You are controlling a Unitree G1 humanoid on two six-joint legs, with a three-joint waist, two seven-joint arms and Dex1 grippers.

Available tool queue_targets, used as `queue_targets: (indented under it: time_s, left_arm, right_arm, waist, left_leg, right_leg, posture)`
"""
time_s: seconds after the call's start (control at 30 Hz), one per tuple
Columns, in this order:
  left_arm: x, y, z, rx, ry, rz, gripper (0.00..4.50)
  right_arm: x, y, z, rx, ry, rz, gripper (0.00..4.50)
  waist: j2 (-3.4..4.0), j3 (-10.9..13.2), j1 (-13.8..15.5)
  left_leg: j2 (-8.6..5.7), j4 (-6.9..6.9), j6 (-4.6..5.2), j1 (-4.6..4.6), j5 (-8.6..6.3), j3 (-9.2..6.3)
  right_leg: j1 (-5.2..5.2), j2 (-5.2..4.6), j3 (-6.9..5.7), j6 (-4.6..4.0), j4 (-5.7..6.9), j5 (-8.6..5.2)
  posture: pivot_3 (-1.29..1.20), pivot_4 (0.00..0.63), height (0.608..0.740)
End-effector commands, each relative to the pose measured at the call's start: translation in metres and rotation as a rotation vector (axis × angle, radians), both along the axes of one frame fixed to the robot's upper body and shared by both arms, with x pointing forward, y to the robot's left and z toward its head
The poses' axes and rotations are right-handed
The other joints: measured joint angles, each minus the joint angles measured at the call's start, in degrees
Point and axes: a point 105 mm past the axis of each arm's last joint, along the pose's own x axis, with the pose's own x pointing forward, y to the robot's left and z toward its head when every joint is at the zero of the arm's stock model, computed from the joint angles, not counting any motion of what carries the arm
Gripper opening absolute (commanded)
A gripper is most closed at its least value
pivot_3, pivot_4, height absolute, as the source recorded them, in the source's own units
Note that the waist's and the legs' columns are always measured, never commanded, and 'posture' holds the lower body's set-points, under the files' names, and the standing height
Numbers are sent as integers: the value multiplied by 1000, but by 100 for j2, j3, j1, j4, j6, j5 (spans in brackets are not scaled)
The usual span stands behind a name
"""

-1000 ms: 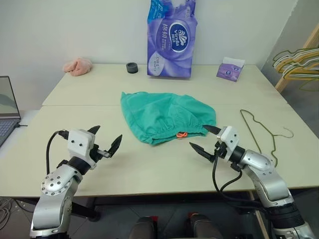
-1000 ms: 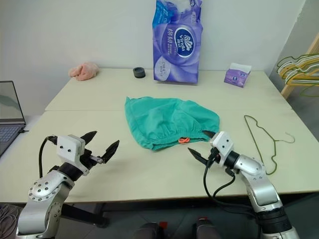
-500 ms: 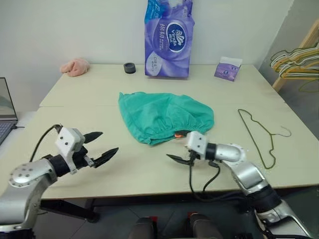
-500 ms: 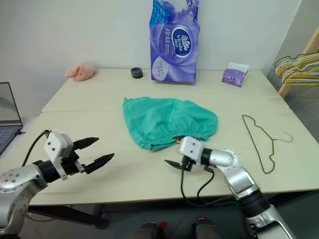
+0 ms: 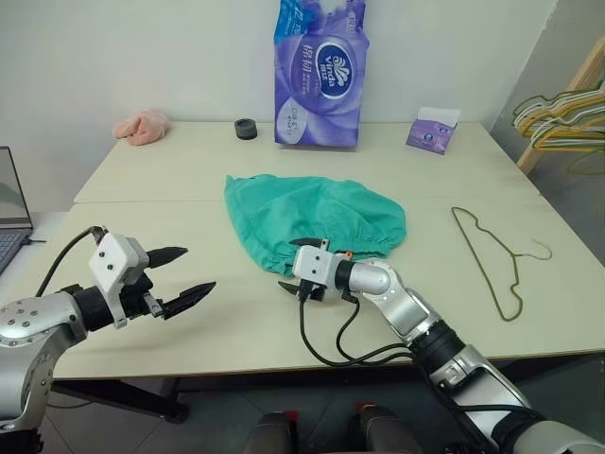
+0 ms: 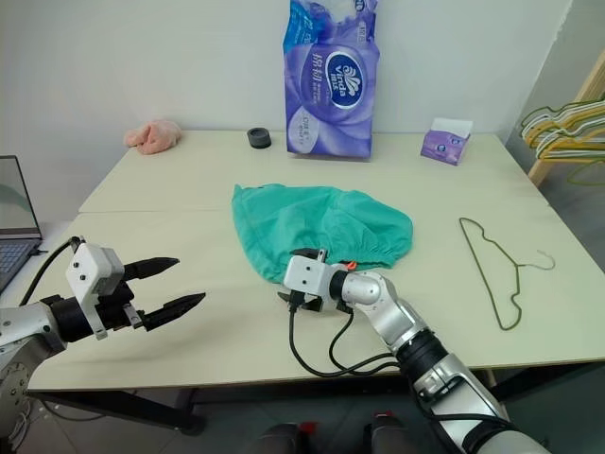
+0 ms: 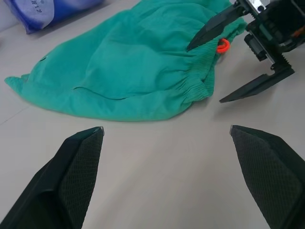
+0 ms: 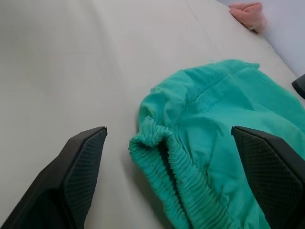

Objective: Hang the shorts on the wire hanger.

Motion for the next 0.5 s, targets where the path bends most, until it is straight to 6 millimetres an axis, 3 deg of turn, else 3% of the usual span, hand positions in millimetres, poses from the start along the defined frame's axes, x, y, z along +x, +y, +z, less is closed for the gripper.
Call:
queue_targets:
  time_s: [0.03, 0.13, 0.5]
  left_arm:
    - [1, -4, 13, -3, -56, -13, 4500]
    - [3, -6, 13, -4, -58, -15, 4500]
    - [8, -7, 9, -8, -56, -19, 4500]
  right_arm:
    - [6, 12, 10, 6, -69, -3, 4451]
    - [13, 14, 11, 1, -90, -38, 3908]
    - [-3, 25, 19, 60, -54, 26, 103]
  waist:
    - [0, 0, -17]
    - [1, 1, -28]
    - [2, 1, -100]
  left_leg:
    - [0, 0, 0, 0, 0, 0]
    - [0, -1, -2, -1, -1, -1]
    - [4, -3, -8, 0, -5, -8]
  right_leg:
    - [-1, 0, 0, 0, 1, 0]
    - [-1, 0, 0, 0, 2, 0]
    - [-3, 0, 2, -3, 4, -2]
  posture:
    - [26, 62, 740]
    - [24, 62, 740]
    - [1, 66, 740]
